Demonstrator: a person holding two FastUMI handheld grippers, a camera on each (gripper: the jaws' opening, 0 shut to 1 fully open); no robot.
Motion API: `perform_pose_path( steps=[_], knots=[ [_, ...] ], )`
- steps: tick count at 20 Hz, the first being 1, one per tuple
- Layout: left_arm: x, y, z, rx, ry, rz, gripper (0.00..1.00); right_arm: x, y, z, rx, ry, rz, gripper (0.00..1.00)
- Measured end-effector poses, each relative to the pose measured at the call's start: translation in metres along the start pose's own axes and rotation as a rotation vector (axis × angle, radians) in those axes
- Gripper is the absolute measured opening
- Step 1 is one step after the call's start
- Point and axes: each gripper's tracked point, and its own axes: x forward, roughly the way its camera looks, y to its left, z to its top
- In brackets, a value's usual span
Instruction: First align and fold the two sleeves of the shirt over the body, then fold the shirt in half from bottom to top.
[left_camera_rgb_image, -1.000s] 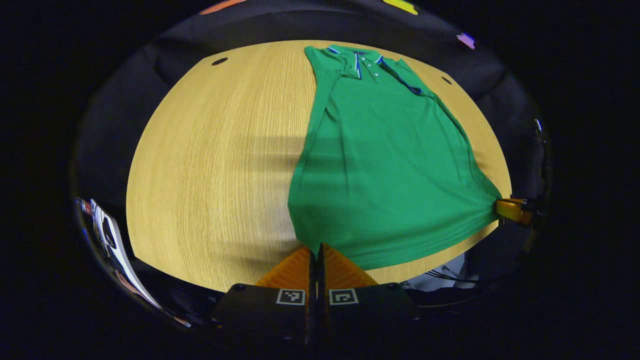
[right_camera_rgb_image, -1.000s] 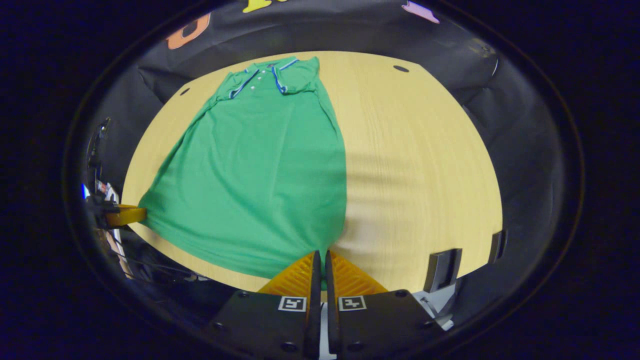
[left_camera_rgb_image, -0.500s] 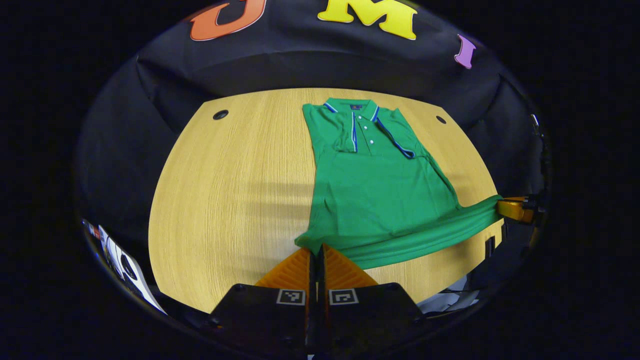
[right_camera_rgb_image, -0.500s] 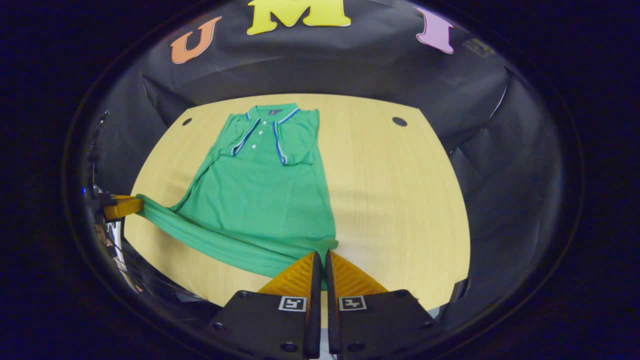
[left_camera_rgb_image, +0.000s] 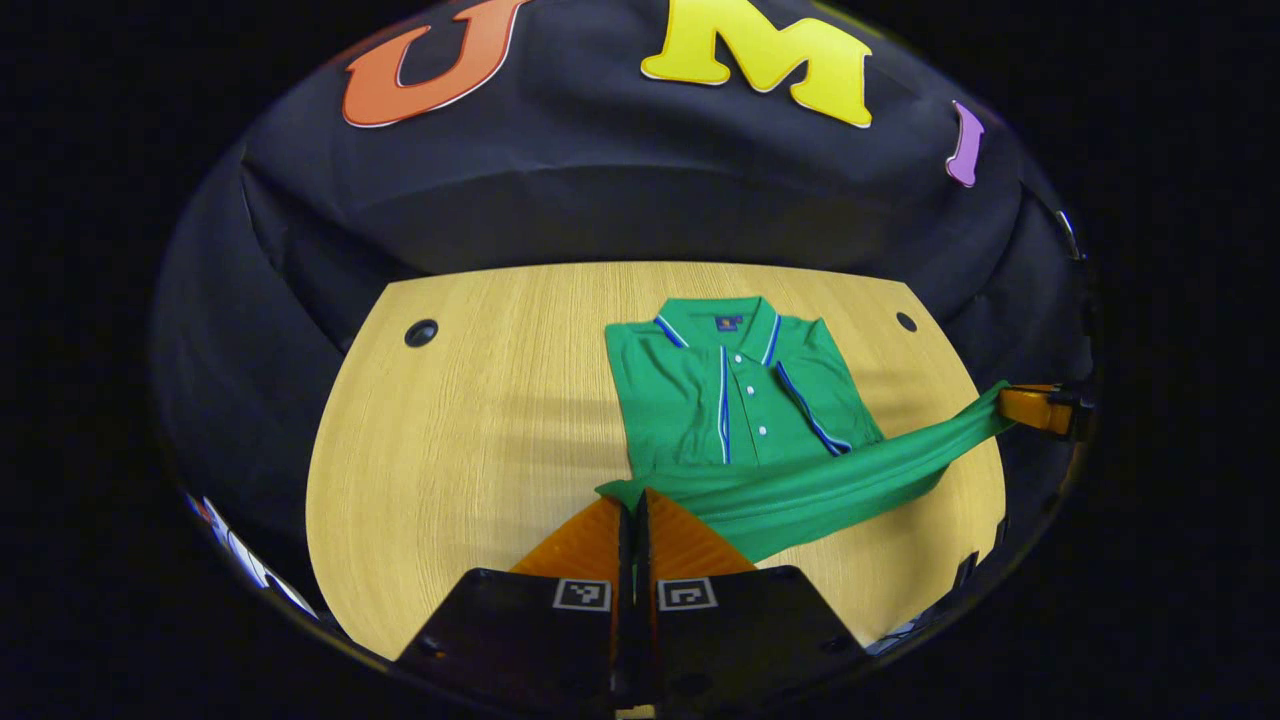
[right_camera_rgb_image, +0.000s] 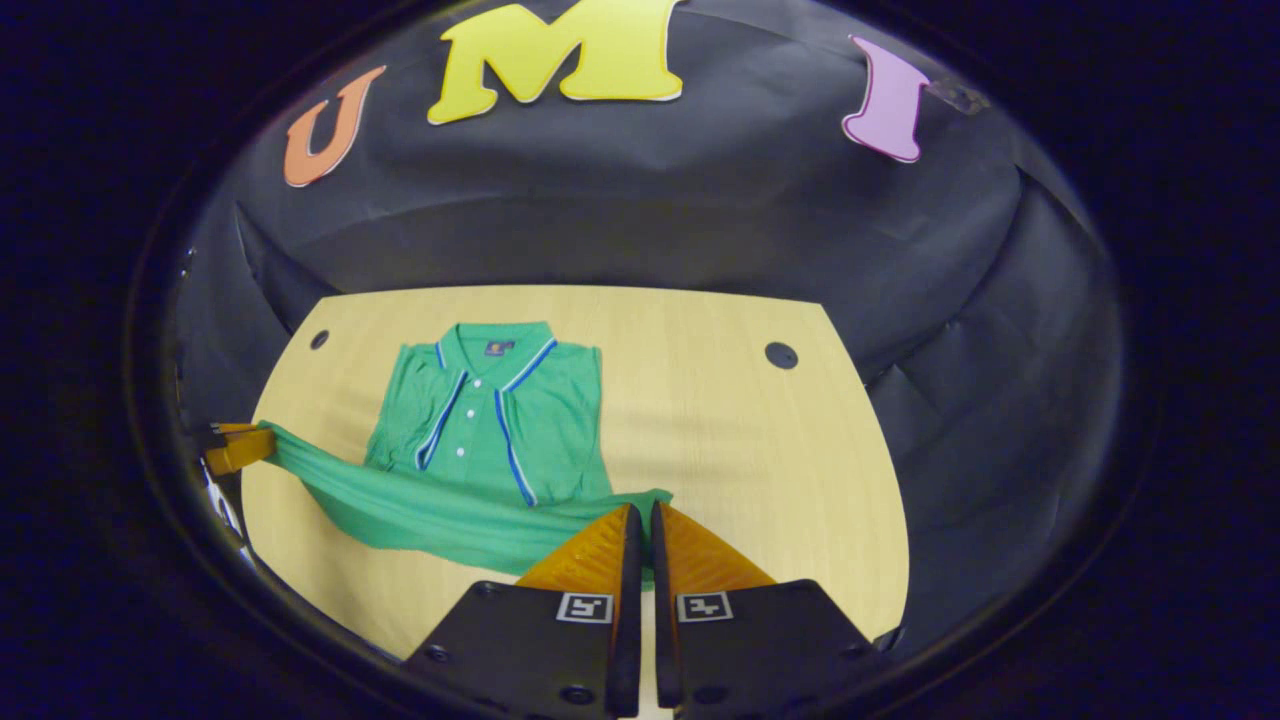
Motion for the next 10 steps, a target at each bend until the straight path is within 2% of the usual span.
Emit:
perform_pose_path(
  steps=[1, 2, 3, 5, 10],
  knots=[
    [0.010, 0.003, 0.014, -0.003, -0.010, 0.006, 0.03, 0.009, 0.002, 0.011, 0.013, -0.007, -0.001, 0.08],
    [0.022, 0.007, 0.027, -0.005, -0.017, 0.007, 0.03, 0.018, 0.005, 0.023, 0.019, -0.014, -0.004, 0.12],
    [0.032, 0.011, 0.037, -0.011, -0.020, 0.012, 0.03, 0.027, 0.006, 0.032, 0.019, -0.024, -0.009, 0.08],
    [0.052, 0.018, 0.055, -0.010, -0.028, 0.017, 0.03, 0.047, 0.011, 0.053, 0.014, -0.039, -0.023, 0.08],
    [0.107, 0.036, 0.080, 0.054, -0.033, 0.052, 0.03, 0.101, 0.031, 0.086, -0.031, -0.063, -0.045, 0.08]
  ],
)
